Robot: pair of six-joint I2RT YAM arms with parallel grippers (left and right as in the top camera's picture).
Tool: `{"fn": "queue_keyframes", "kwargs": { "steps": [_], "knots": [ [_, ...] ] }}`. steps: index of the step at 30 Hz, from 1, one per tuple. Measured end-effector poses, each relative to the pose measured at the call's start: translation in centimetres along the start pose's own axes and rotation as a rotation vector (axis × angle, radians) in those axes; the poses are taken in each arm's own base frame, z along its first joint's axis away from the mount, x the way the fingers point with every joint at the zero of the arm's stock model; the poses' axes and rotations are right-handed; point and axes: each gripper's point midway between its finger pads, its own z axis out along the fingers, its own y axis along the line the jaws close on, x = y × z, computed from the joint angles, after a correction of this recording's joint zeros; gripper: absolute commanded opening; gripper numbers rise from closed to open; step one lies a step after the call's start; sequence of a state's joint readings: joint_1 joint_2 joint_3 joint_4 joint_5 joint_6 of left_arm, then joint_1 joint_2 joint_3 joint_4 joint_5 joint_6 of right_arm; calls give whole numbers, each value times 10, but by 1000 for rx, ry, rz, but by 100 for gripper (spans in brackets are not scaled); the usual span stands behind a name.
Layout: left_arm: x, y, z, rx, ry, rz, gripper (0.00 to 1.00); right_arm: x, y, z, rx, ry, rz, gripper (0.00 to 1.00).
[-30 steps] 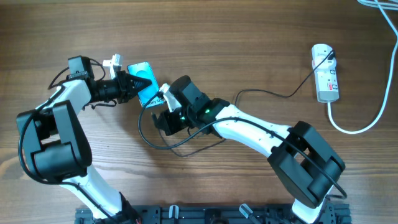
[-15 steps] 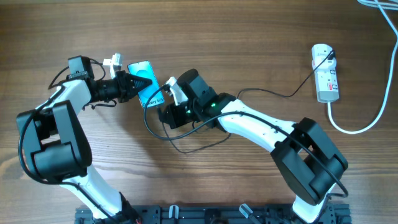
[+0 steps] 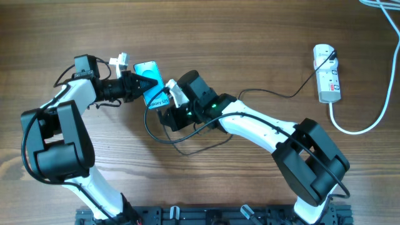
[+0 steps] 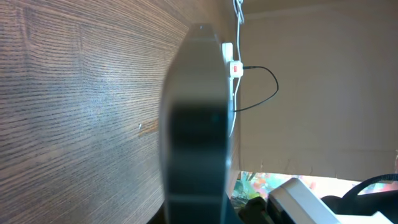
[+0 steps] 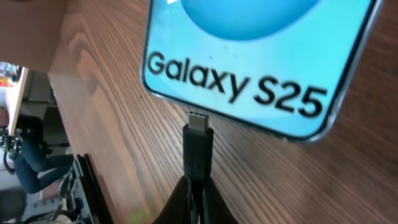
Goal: Plug charger to phone and switch on socket
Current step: 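Push the USB-C plug into the phone port with the right gripper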
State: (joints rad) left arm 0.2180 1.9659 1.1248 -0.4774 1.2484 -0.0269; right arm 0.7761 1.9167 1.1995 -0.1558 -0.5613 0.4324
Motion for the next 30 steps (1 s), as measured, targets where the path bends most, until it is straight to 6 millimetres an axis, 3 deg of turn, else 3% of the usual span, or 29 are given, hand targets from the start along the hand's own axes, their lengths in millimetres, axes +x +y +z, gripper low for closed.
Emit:
{"fn": "queue_keyframes", "kwargs": {
  "steps": [30],
  "knots": [
    [-1, -1, 0, 4, -4, 10, 4, -5, -6, 1, 44, -36, 83, 4]
  ]
}}
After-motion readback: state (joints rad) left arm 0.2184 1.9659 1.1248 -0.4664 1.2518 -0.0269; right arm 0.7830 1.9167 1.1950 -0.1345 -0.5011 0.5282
